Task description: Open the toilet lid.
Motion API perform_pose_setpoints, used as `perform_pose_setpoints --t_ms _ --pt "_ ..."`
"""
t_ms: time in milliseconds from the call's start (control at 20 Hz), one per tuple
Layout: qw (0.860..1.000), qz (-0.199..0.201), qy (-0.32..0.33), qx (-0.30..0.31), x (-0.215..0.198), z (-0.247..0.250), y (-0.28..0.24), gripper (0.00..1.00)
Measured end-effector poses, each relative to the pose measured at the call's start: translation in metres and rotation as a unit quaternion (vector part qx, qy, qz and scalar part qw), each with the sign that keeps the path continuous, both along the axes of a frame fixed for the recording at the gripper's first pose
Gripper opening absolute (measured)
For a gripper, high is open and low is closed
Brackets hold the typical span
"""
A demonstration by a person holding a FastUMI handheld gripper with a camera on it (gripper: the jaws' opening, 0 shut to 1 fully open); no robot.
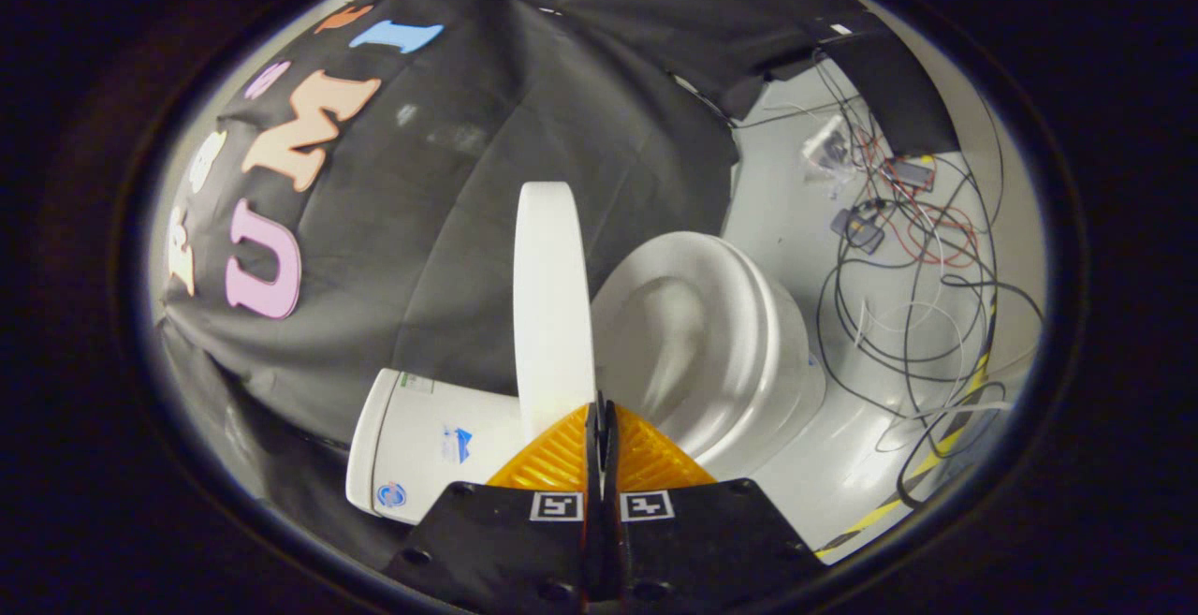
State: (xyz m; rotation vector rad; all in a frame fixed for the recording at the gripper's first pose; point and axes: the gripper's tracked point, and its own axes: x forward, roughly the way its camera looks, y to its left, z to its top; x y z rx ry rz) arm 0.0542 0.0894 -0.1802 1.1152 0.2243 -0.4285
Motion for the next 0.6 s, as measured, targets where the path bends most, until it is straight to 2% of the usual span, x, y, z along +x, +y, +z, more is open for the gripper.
perform_pose_setpoints --t_ms 300,600 --pt "0.999 0.011 -0.005 -0.047 0.007 0.028 0.01 0.01" --pt "0.999 0.0 -0.008 -0.043 0.011 0.039 0.014 0.01"
